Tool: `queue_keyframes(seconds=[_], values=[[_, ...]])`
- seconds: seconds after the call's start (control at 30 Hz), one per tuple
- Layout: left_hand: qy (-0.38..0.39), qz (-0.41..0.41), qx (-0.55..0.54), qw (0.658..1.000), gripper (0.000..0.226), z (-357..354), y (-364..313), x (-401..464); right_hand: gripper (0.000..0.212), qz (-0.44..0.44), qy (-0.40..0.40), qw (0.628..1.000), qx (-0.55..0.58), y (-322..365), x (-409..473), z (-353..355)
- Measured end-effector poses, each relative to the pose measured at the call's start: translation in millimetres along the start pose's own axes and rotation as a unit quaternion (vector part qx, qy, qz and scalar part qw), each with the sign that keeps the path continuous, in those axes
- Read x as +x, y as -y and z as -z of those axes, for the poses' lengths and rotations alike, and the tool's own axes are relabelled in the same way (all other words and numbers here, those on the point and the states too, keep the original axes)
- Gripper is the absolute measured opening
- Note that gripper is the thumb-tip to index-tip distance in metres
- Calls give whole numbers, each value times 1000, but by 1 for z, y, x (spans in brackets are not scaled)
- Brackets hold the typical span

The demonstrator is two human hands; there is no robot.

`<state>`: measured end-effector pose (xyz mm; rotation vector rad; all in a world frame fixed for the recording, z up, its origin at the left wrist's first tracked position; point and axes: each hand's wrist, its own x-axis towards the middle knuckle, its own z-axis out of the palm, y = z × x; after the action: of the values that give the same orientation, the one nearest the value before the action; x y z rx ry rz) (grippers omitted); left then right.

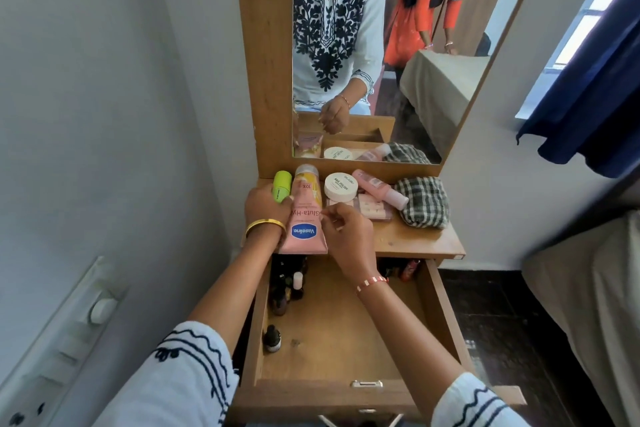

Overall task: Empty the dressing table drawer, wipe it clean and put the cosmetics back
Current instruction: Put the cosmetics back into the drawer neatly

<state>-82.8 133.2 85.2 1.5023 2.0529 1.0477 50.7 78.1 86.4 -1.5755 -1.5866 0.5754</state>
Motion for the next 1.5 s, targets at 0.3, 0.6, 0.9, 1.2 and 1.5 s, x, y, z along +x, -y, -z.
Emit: queue_keyframes(seconds=[0.3, 0.6, 0.9, 1.2, 1.5], values=[[-31, 138, -236, 961, 39, 9, 11, -2, 14, -11, 11, 999, 35, 0, -1, 2], [93, 242, -648, 716, 24, 23, -9, -76, 19, -62, 33, 979, 191, 25, -6, 5], [213, 176, -565, 777, 23, 14, -15, -113, 20, -90, 56, 965, 241, 22, -13, 28], [228, 154, -496, 823, 23, 6, -22, -111, 19, -107, -11, 974, 200, -1, -5, 40], [236, 216, -540, 779, 42, -1, -32, -79, 43, 32, 39, 981, -187, -6, 49, 37]])
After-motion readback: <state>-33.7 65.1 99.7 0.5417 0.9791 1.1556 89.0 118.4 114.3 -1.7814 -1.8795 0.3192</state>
